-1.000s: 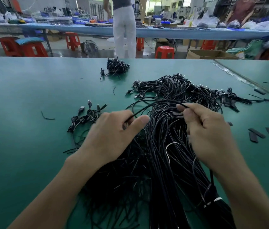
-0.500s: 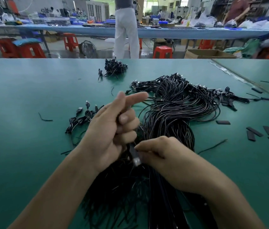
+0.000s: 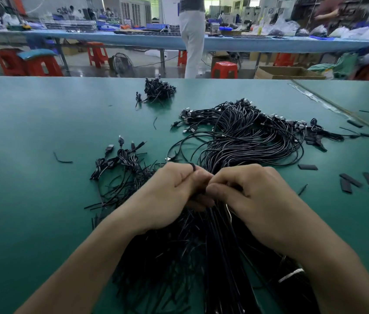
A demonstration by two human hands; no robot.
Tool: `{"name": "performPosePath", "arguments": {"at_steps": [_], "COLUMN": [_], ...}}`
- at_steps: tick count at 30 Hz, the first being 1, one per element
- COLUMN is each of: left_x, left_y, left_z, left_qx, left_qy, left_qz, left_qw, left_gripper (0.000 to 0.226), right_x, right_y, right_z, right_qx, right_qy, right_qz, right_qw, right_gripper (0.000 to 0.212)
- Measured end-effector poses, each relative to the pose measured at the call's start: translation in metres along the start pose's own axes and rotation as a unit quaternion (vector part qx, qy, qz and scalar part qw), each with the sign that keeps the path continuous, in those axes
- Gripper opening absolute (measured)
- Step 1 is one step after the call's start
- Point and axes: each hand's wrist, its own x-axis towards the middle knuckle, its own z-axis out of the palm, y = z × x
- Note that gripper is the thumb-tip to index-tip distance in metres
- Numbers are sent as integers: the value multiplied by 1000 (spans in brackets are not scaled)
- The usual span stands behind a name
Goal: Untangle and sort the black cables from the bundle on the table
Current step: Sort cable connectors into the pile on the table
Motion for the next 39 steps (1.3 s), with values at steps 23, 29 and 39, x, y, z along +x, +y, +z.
{"name": "performPosePath", "arguments": {"at_steps": [23, 29, 39], "left_x": [11, -6, -6], "left_y": [1, 12, 29], "left_z": [-7, 4, -11], "left_qx": [-245, -30, -492], "left_qy": [174, -49, -123], "left_qz": [114, -18, -10], "left_qw": [947, 998, 862], "left_gripper": [41, 58, 37], "right_x": [-3, 2, 6], "right_y": [-20, -10, -11], "right_z": [7, -6, 13], "right_qx": [-21, 80, 117], "right_qy": [-9, 125, 50], "right_qz": [-40, -64, -28], "right_qw": [999, 987, 991], "right_gripper": [31, 13, 30]}}
